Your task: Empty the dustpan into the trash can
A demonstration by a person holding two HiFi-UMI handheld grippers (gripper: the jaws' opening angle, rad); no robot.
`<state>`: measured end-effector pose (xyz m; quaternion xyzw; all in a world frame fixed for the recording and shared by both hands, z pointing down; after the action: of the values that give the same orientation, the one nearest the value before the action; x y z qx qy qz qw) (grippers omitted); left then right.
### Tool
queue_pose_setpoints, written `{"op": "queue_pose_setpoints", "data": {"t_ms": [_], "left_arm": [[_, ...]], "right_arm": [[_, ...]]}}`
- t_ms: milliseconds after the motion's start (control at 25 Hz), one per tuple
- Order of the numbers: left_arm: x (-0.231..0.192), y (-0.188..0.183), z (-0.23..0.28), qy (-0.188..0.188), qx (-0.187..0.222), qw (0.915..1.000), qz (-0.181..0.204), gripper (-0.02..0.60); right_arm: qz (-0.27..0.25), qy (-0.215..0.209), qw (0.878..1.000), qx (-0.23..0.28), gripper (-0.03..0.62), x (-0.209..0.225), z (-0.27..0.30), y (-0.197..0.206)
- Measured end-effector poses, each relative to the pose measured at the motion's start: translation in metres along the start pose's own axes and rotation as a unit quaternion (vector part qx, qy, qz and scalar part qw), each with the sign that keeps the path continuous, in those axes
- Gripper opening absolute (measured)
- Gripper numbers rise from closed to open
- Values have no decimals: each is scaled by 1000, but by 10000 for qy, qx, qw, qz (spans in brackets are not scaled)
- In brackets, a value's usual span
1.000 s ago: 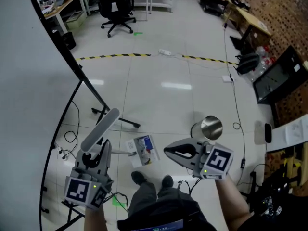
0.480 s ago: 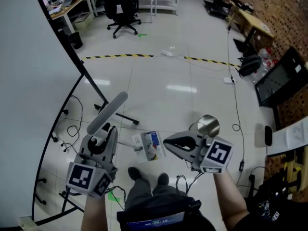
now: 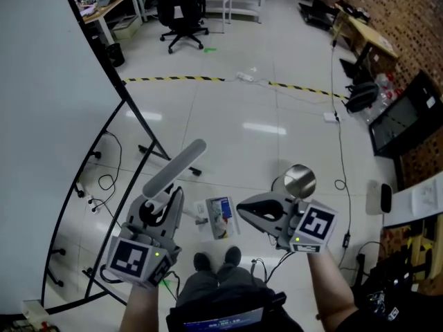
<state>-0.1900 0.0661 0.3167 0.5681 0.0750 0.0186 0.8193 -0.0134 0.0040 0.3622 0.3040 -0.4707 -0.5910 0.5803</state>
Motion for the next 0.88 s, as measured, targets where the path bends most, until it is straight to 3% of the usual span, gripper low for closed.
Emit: {"op": "queue_pose_setpoints", "data": {"t_ms": [280,600,880], "left_arm": [[1,1,-23,304,126,9995,-34,67],[-4,9,-40,788,200,9965,176,67],[7,10,-36,1144,245,9925,342,67]], "right_arm": [[-31,328,9995,-32,8,-29,3,-14],[-19,604,9979,-247,8,-71,19,-19],[14,1179,9925,-311,8,-90,1,-15]]}}
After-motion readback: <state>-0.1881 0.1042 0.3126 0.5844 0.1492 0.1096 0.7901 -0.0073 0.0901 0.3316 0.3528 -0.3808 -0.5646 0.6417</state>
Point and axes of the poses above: the fingertips, and each gripper's own axes: z forward along the fingers, x to its right, y out of its underside, the point moved 5 cm from there along -z, backward along the fingers, and after that the axes turned 10 degrees about -x, right-handed, at the moved point
